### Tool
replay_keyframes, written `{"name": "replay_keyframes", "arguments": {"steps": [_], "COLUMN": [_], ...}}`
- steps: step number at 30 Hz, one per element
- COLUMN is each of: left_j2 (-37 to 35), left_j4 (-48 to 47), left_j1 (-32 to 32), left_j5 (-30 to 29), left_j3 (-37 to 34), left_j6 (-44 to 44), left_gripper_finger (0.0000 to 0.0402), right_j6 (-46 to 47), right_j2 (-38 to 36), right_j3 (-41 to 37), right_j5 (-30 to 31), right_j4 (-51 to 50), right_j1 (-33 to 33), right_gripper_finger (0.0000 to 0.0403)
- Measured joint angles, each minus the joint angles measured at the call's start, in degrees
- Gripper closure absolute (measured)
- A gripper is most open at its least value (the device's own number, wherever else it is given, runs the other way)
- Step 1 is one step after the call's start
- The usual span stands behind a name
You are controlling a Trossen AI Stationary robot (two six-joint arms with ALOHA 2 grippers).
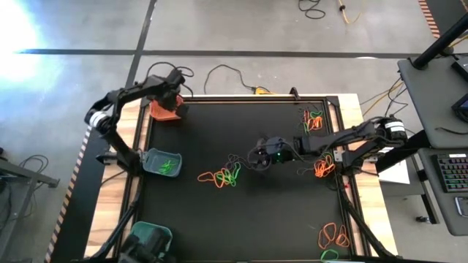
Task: Sort rubber bands into baskets
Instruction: Put the orange rubber band into the orange bin
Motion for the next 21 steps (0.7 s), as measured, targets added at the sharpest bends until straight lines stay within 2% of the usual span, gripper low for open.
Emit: {"name": "replay_keyframes", "arguments": {"steps": [7,14,21], "left_j2": [6.1,7.5,7.0], "left_j4": [-0.2,-0.3,-2.6], "left_j1": [1.9,1.9,1.8], "left_j5": [2.2,1.3,1.2], "left_j3": [3.2,4.6,4.6], "left_j6": [3.5,4.3,5.3], "left_gripper_finger": [0.0401,0.0398,0.0346], "right_j6": [1.0,3.5,4.0], "right_j2": [0.0,0.0,0.0], "right_j3": [0.0,0.0,0.0], "right_j5": [0.1,0.1,0.1], "right_j4": [-2.1,-4.6,-4.9], "right_j1": [1.6,1.8,1.8], "right_gripper_finger": [0.017,0.0171,0.0172]}}
